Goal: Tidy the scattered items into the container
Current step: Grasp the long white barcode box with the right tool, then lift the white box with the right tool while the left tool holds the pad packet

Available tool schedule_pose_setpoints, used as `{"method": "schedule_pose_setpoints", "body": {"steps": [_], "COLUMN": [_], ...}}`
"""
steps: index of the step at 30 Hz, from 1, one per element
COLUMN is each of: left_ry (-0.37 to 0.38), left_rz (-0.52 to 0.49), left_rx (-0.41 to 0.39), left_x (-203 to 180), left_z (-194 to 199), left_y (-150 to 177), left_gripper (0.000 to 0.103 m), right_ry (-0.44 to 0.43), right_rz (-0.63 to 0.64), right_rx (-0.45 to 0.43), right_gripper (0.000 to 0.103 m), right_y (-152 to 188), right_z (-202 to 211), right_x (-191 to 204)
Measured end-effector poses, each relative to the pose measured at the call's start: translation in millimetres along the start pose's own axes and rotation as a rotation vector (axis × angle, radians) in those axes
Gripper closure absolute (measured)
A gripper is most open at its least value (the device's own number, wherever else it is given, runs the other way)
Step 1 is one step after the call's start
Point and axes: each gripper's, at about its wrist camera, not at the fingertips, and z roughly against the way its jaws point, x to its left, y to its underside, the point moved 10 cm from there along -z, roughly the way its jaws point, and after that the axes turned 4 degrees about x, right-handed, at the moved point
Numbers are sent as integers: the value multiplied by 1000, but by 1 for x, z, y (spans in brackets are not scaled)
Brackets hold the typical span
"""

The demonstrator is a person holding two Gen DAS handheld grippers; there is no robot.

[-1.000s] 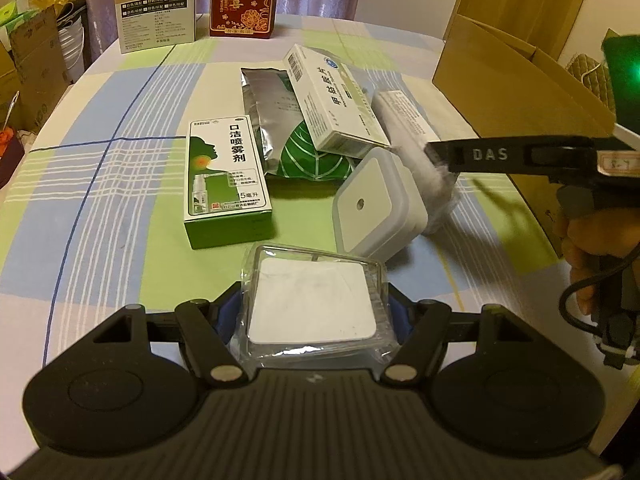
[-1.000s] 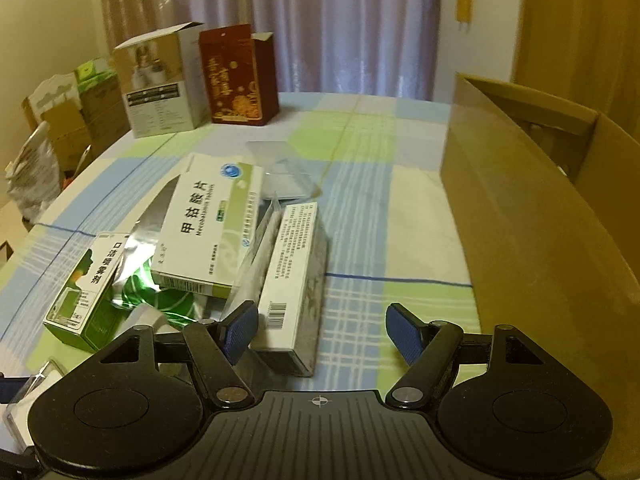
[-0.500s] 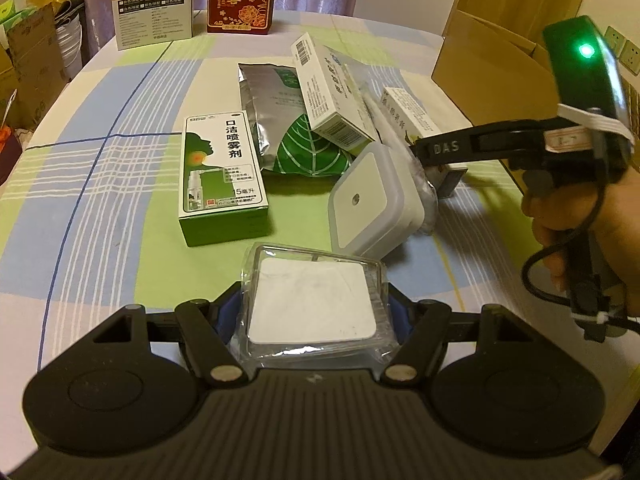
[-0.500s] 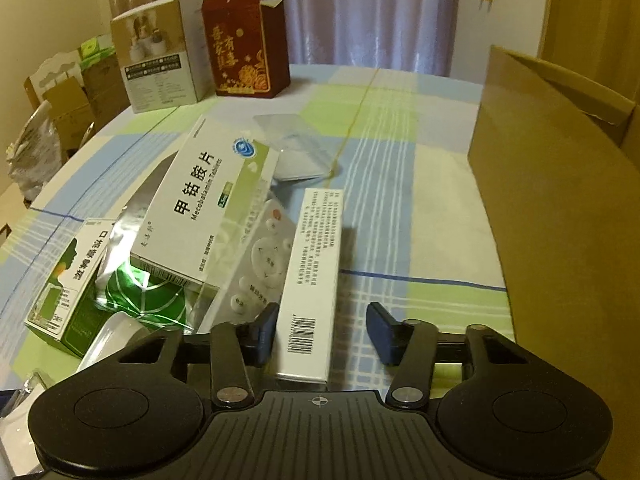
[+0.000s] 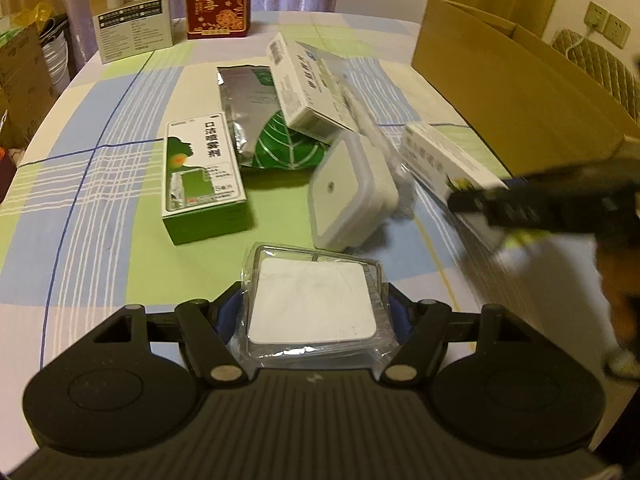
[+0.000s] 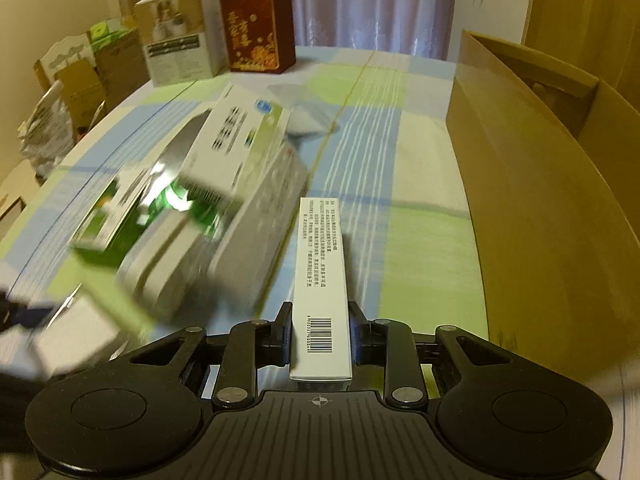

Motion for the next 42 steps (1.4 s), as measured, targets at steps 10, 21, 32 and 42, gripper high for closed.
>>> {"method": "schedule_pose_setpoints", "body": {"steps": [10, 21, 32, 42], "left_ry": [-23, -32, -37, -27], "left_rz": [-56, -68, -152, -177], "left_rx": [23, 12, -15, -52], "left_x": [-9, -9, -29, -65], "left_z": [-10, -10, 16, 51], "left_y": [5, 1, -7, -3], "left_gripper": [29, 37, 38, 38], "right_ry": [4, 9, 15, 38], "right_rz": [8, 23, 32, 25], "right_rx": [25, 24, -27, -67], "right_gripper": [73, 74, 74, 74], "right_y": [26, 24, 16, 24], "right_z": [4, 2, 43, 88], "right_x": [-2, -5, -5, -16]}}
